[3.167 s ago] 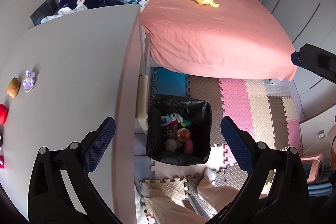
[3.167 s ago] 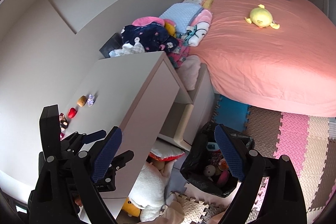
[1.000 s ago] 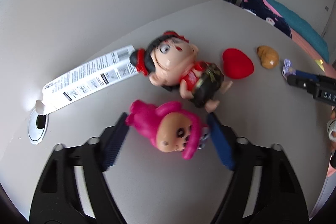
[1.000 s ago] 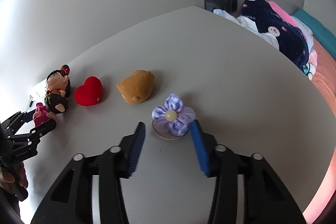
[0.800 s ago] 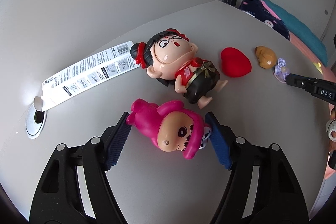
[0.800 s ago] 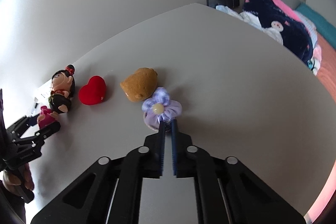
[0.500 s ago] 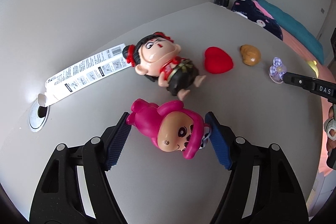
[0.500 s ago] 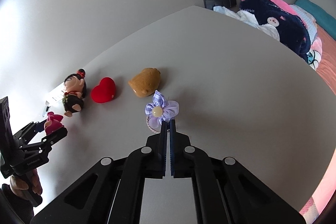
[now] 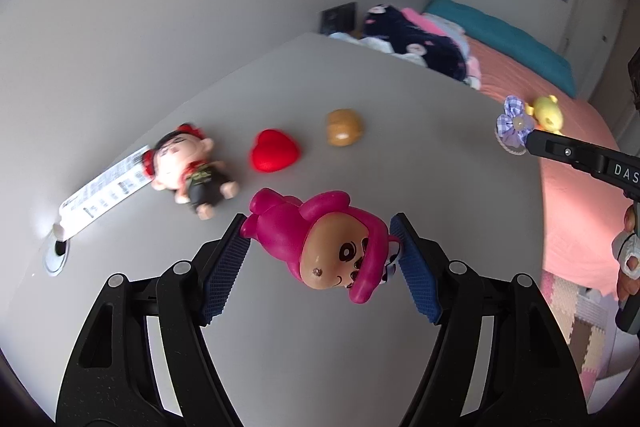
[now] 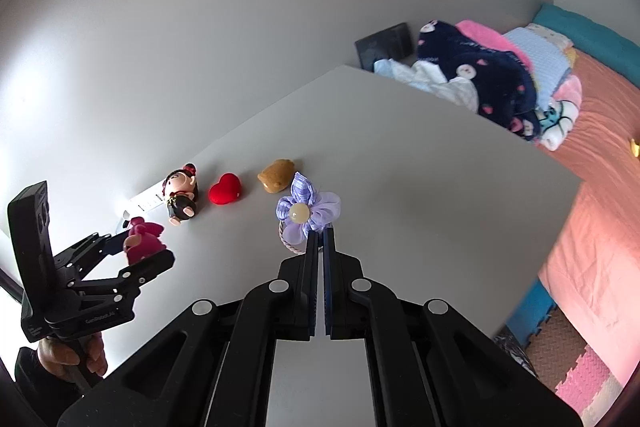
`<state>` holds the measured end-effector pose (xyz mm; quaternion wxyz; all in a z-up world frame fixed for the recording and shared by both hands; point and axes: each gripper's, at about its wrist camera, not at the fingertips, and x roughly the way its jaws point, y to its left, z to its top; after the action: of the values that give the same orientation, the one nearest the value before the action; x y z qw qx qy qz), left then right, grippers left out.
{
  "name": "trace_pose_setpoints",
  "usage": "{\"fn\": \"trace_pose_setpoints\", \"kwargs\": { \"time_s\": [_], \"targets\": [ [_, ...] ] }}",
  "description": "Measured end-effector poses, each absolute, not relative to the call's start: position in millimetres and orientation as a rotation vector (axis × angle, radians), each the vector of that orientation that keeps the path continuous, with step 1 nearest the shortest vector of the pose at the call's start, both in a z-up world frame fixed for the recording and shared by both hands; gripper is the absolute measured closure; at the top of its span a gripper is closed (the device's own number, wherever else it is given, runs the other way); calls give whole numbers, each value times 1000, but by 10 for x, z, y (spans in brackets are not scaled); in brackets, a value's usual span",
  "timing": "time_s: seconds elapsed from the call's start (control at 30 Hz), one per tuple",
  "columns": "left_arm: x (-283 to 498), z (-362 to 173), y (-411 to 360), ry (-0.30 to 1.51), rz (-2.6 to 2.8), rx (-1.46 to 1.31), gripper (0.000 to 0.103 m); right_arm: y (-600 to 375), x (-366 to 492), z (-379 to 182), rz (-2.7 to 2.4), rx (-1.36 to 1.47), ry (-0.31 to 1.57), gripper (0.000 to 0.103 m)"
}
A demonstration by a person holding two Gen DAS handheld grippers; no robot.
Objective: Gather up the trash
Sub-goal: 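Carry the doll and flower clip over the black bin while both tools open to drop them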
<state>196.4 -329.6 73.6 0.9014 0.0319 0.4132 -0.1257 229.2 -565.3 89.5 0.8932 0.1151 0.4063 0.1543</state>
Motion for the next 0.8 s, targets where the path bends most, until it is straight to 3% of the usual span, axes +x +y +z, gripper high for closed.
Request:
{"fn": "trace_pose_setpoints", "kwargs": {
  "time_s": [0.37, 0.8],
  "targets": [
    [1677, 884, -4471, 827, -500, 178, 33, -6527, 1398, 1103, 180, 307, 779, 100],
    [1138, 745, -5857, 849, -808, 334, 33, -7388, 412, 971, -22, 391, 798, 100]
  ]
}}
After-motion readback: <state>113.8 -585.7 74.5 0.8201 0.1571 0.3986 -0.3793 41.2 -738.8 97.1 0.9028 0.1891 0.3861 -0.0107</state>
